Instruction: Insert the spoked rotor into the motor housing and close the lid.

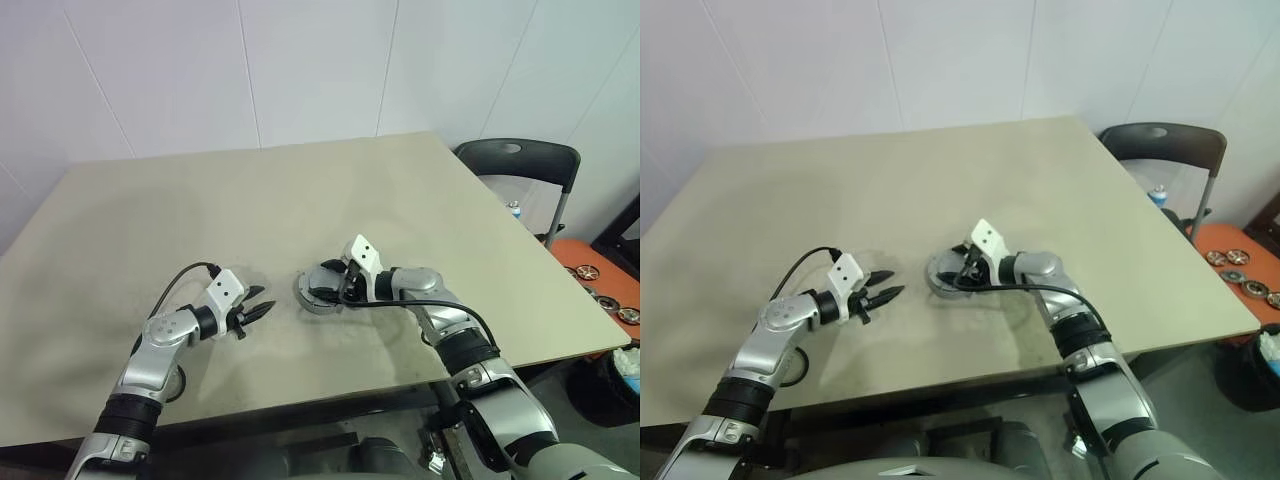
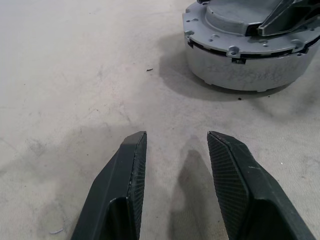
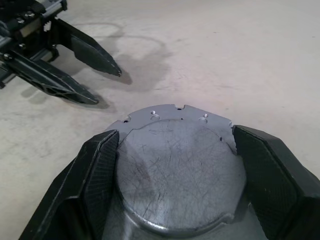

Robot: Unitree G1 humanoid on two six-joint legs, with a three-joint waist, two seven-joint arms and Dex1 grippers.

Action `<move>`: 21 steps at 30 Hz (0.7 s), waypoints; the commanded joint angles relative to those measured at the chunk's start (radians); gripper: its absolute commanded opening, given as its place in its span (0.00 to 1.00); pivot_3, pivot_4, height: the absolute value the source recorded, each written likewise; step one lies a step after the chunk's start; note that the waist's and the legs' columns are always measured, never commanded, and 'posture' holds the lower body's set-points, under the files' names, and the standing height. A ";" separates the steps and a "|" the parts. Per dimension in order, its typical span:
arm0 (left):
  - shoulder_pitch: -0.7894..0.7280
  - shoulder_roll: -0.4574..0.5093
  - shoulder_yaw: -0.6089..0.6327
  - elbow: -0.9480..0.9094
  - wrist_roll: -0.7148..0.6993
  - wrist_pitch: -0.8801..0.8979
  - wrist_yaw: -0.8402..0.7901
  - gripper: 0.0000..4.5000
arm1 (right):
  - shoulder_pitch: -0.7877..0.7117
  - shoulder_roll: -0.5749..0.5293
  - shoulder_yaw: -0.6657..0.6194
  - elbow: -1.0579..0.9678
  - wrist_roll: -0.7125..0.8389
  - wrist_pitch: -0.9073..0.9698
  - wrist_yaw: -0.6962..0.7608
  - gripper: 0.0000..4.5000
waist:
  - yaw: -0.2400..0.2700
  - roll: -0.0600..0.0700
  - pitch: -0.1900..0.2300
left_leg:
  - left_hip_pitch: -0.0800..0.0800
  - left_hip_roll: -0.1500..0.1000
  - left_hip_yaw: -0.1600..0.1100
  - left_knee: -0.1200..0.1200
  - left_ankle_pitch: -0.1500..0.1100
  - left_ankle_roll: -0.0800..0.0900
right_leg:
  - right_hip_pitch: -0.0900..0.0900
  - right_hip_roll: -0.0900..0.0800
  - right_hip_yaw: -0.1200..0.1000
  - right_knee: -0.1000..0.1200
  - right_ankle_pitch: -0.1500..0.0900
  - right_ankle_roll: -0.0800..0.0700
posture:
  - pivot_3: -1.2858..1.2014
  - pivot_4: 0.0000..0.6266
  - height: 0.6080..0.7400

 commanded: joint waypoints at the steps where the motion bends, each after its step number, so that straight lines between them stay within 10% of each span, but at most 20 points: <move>1: -0.009 0.007 0.020 -0.020 -0.010 -0.019 -0.002 0.46 | -0.012 -0.014 0.020 0.018 -0.038 0.019 -0.002 0.72 | 0.000 0.000 0.000 | 0.000 0.000 0.000 0.000 0.000 0.000 | 0.000 0.000 0.000 0.000 0.000 0.000 | 0.52 0.00 1.00; 21: 0.001 0.007 0.022 -0.023 -0.009 -0.019 0.005 0.46 | 0.007 -0.027 0.033 -0.034 -0.022 0.062 0.076 0.72 | 0.000 0.000 0.000 | 0.004 0.000 0.000 -0.001 -0.001 0.001 | 0.004 0.000 0.000 -0.001 0.000 0.000 | 0.52 0.00 1.00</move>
